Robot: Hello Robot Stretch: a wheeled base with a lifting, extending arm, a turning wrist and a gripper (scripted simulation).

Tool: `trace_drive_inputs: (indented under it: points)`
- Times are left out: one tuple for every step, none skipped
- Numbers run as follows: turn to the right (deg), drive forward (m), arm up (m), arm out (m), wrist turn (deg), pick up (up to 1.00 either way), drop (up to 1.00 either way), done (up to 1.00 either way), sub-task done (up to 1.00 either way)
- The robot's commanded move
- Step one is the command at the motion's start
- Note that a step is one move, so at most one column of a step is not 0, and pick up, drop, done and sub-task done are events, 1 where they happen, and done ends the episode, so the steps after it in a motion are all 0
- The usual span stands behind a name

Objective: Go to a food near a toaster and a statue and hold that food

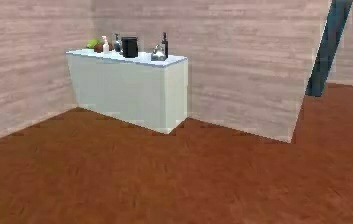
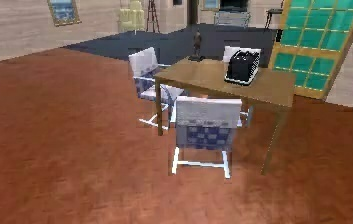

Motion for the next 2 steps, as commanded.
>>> trace_drive_inputs:
  points:
    - [45.0, 0.00, 0.00, 0.00, 0.0, 0.00, 0.00, 0.00, 0.00]
    - [45.0, 0.00, 0.00, 0.00, 0.0, 0.00, 0.00, 0.00, 0.00]
